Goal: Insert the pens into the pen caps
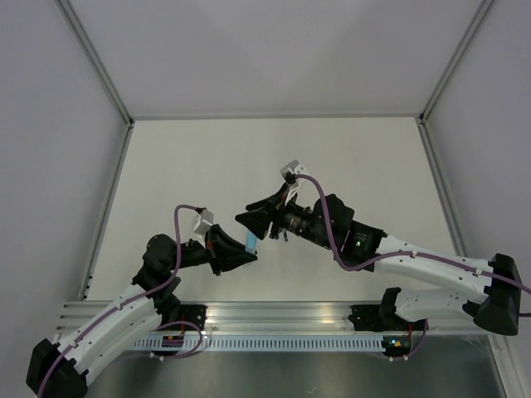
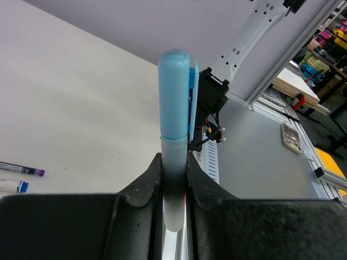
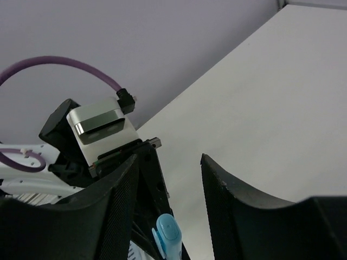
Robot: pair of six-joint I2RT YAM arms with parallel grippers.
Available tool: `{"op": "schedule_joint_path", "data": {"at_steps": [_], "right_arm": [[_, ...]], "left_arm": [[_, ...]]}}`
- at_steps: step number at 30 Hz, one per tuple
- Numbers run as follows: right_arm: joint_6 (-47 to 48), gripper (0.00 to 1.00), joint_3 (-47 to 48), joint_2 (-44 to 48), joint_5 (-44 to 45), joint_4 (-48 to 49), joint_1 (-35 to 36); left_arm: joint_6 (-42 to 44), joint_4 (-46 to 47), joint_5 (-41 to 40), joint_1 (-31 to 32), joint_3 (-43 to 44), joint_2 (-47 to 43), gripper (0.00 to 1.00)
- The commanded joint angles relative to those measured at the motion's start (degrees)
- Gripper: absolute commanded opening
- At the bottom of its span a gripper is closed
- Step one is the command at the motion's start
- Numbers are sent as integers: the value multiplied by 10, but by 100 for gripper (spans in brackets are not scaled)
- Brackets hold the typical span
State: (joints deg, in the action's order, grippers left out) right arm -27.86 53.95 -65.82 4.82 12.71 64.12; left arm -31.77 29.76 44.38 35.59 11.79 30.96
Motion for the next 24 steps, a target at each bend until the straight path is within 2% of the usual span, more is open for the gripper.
{"op": "schedule_joint_path", "data": {"at_steps": [1, 6, 9, 14, 15, 21, 24], "right_arm": [[-11, 54, -18, -19, -86, 57, 0], [-26, 49, -48, -27, -97, 93, 1], [-33, 40, -64, -26, -97, 108, 1], [-48, 12, -101, -30, -104, 130, 1], [-52, 2, -109, -31, -106, 134, 3], [-81, 0, -184, -55, -104, 203, 17], [-91, 0, -199, -80, -134, 231, 18]], "left_arm": [[-14, 43, 25, -1, -6, -1, 2], [-14, 42, 24, -1, -5, 0, 2], [-14, 40, 22, -1, -5, -1, 2], [-15, 38, 14, -1, -5, -4, 2], [-15, 37, 5, -1, -5, -4, 2], [-36, 67, -39, -1, -2, -20, 2], [-49, 86, -37, -2, 12, -13, 2]]}}
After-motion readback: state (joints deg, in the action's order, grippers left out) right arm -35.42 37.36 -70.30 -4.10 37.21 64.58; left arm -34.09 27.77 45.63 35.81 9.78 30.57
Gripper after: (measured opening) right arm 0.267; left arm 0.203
